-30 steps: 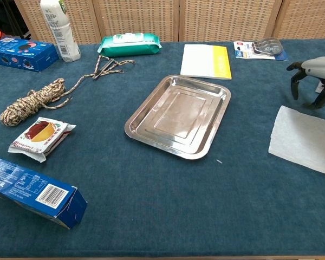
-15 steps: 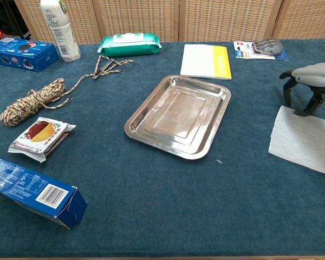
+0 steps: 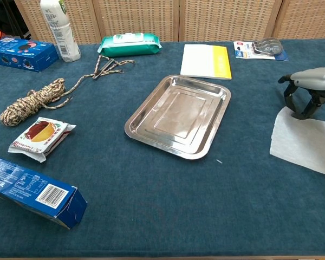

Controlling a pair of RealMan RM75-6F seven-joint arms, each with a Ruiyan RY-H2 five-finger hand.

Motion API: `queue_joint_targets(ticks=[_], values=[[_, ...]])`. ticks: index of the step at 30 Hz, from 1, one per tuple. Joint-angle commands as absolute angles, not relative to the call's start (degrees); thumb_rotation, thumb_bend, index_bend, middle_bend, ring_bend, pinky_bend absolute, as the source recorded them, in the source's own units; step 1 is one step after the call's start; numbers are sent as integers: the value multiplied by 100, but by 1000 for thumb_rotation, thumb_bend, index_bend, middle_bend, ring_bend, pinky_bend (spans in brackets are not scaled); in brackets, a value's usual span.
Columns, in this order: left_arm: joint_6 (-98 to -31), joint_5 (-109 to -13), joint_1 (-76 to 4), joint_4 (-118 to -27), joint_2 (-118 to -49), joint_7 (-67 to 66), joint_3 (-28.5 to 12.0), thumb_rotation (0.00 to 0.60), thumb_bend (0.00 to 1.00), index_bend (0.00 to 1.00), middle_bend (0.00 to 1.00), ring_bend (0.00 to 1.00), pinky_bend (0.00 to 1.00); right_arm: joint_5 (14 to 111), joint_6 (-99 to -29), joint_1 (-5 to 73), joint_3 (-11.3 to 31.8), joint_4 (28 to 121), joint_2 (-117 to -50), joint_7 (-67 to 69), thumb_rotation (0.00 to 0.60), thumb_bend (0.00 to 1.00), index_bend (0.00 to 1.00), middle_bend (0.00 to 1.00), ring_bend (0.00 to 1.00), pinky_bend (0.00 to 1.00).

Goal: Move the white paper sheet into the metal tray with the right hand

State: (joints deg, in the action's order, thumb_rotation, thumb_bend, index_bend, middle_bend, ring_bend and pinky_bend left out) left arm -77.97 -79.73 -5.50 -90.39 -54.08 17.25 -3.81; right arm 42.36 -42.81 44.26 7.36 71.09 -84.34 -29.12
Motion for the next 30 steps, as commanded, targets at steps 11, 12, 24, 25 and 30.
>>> queue_joint_targets(ticks=[11, 12, 24, 25, 30], values=[[-7809, -8000, -543, -9040, -5399, 1761, -374, 600, 0, 0, 0, 0, 0, 4743, -4433, 4289, 700, 7386, -8214, -2420, 600, 579, 656, 0, 0, 0], [-7809, -8002, -543, -9040, -5397, 1767, -374, 600, 0, 0, 0, 0, 0, 4843, -4513, 4271, 698, 7446, -8171, -2404, 600, 588, 660, 0, 0, 0], [-7932, -8106, -485, -9049, -5348, 1926, -353, 600, 0, 0, 0, 0, 0, 5410, -5268, 4451, 951, 8286, -7895, -2796, 600, 615, 682, 0, 0, 0], [-7937, -8110, -482, -9045, -5345, 1941, -352, 600, 0, 0, 0, 0, 0, 5395, -5297, 4472, 966, 8323, -7901, -2853, 600, 613, 684, 0, 0, 0], [-7969, -8141, -461, -8994, -5310, 2113, -352, 600, 0, 0, 0, 0, 0, 5609, -5567, 4805, 1094, 8406, -8191, -3414, 600, 613, 691, 0, 0, 0]])
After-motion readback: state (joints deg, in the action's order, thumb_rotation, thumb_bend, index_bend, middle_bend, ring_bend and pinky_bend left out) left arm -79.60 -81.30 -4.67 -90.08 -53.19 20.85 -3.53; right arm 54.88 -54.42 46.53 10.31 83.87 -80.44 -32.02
